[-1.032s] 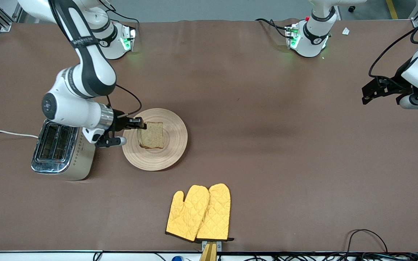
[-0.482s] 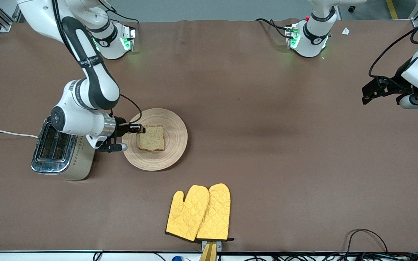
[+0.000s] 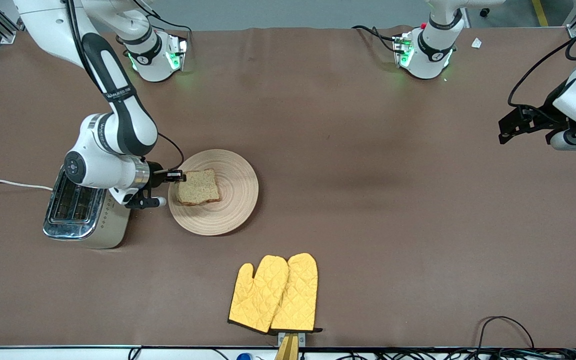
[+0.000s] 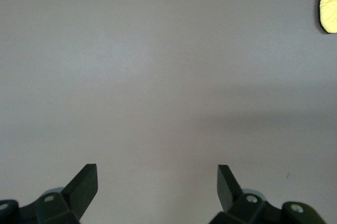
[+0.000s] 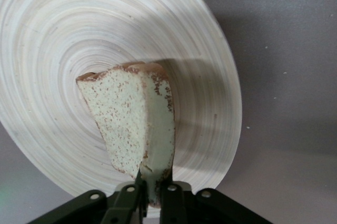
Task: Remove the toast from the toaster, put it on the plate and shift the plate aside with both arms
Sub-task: 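Open the right gripper and withdraw it toward the toaster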
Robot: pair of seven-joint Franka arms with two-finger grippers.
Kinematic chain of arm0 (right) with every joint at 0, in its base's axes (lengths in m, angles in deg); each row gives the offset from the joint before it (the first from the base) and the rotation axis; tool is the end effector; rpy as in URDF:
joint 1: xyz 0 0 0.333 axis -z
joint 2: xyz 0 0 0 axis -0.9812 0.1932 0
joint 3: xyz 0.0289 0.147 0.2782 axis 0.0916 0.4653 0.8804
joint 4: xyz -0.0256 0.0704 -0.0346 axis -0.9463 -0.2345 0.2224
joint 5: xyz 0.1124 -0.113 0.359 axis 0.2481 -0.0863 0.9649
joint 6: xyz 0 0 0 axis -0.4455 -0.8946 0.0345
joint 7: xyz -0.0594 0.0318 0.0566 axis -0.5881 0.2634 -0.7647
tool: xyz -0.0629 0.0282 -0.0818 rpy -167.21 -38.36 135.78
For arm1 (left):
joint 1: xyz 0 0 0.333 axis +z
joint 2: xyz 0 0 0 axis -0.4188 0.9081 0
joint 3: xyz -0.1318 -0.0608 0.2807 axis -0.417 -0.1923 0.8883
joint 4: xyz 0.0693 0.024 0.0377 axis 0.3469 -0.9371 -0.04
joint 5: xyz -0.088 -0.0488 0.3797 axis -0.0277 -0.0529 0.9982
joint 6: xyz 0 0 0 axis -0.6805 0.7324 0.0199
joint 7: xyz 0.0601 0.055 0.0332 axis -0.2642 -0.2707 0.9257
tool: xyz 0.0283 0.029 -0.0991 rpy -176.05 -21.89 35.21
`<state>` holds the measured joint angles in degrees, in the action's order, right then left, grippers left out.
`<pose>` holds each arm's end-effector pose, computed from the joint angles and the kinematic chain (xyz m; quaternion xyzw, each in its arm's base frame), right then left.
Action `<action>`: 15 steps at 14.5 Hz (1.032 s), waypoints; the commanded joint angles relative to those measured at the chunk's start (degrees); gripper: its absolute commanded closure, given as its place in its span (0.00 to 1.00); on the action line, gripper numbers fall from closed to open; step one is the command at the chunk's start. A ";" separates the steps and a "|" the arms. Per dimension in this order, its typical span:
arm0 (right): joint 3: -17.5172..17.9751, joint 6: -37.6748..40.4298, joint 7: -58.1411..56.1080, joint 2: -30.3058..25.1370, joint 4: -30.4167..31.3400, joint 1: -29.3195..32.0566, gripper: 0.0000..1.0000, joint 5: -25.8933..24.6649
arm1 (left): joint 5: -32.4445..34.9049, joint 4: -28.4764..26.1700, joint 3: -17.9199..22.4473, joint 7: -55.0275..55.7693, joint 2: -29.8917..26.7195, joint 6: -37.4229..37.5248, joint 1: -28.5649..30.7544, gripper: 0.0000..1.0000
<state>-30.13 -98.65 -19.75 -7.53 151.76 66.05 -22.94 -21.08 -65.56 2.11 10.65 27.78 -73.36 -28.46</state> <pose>0.5510 0.1226 0.2407 -0.9769 0.0040 0.1328 0.1672 0.5575 -0.0616 0.6216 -0.9995 0.0234 -0.0153 0.0118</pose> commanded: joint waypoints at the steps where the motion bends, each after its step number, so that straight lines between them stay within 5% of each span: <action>1: 0.49 -0.65 -0.46 1.02 -0.21 0.69 0.21 -0.79 | 1.20 0.79 -0.27 0.10 -0.10 1.01 -0.17 0.00; 3: 0.31 -0.56 -0.37 1.02 -0.30 1.12 0.00 -0.79 | 1.11 0.79 -0.27 0.10 -0.10 1.01 -0.17 0.00; 6: -0.38 0.05 -0.19 0.06 -0.39 1.57 0.00 -2.54 | 1.20 0.79 -0.36 0.18 -0.10 1.01 -0.17 0.00; 15: -2.67 18.31 3.58 -10.22 -11.44 2.18 0.00 -21.43 | -0.02 0.44 -0.63 -0.78 -0.01 4.16 0.00 0.00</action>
<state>-32.97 -85.04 -18.22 -15.23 143.06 67.38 -40.71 -21.08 -65.56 1.72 10.64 27.79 -71.85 -28.61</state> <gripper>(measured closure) 0.000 0.000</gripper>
